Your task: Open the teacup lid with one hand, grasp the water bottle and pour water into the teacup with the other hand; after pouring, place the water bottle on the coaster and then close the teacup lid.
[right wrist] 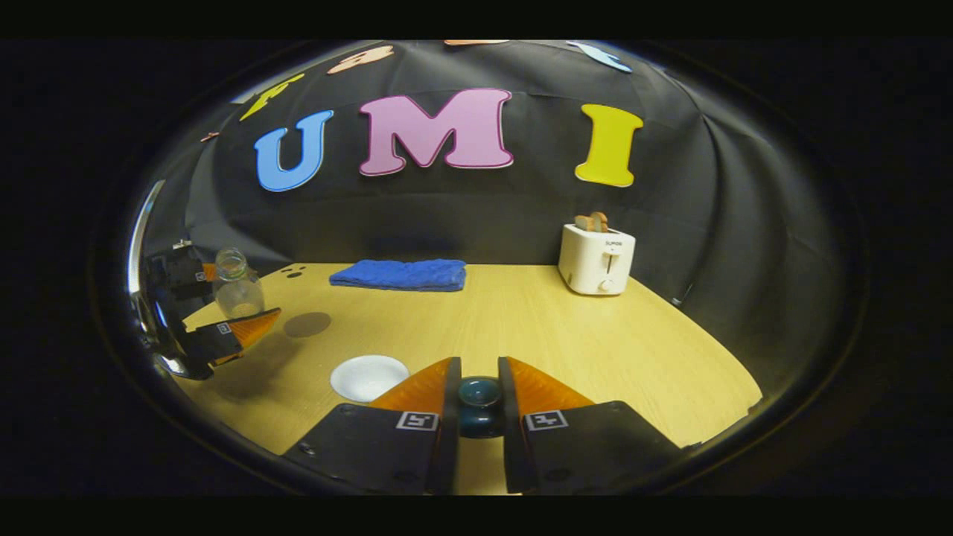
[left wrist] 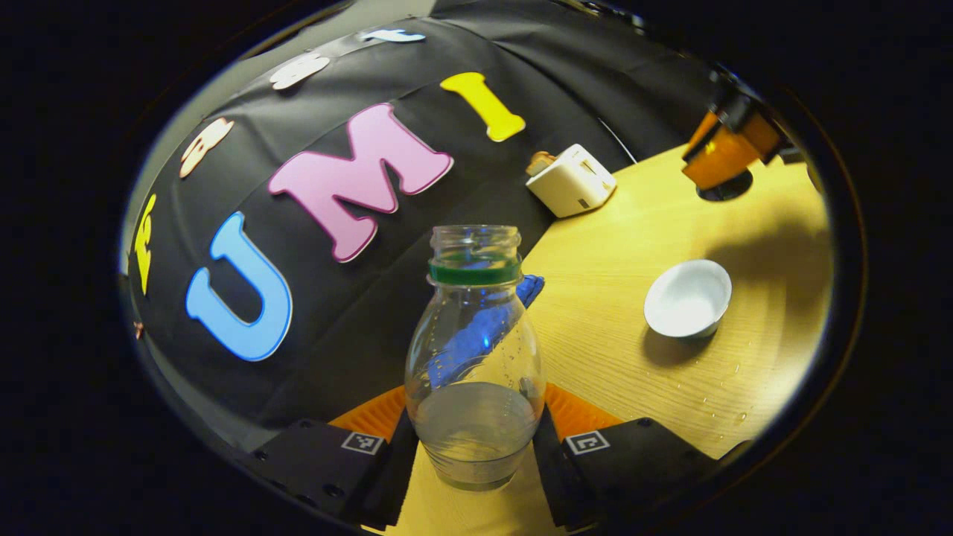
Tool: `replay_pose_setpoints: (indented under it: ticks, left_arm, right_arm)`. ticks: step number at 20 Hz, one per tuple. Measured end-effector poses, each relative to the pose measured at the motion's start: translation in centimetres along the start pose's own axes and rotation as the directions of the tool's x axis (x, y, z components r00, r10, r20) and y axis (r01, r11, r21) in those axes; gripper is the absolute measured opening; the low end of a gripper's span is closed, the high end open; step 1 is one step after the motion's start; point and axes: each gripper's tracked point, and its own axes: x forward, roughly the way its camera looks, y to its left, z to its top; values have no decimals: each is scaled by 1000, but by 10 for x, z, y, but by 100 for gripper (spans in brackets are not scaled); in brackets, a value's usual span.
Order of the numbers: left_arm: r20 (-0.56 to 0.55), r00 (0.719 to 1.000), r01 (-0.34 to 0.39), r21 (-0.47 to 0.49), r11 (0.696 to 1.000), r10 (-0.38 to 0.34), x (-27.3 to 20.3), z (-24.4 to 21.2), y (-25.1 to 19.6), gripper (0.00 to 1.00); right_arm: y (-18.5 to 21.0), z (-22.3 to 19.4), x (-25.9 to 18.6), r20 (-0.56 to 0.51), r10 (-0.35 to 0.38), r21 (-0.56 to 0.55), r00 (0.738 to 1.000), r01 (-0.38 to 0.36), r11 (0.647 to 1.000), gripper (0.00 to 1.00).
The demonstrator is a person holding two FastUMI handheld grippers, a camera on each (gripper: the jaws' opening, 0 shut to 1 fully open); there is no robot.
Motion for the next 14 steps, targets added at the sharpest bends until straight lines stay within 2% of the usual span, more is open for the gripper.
replay_pose_setpoints:
  ticks: [5,8,12,13,14]
  left_arm:
    - [-24,999,48,178,983,-44,8,-2,-17,73]
    - [-15,998,57,305,951,-55,17,8,-23,73]
    - [-7,997,71,391,918,-74,23,9,-33,74]
    - [-7,997,68,419,905,-72,28,11,-33,73]
    - [-5,997,66,446,892,-71,31,12,-34,74]
  right_arm:
    - [-31,-11,-4,-20,-25,13,999,25,1000,22]
    - [-40,-16,-4,-31,-35,37,999,36,999,22]
    - [-43,-16,-5,-30,-25,30,999,26,999,22]
    - [-43,-17,-4,-31,-20,24,999,21,1000,27]
    - [-43,-18,-5,-34,-14,20,999,15,1000,27]
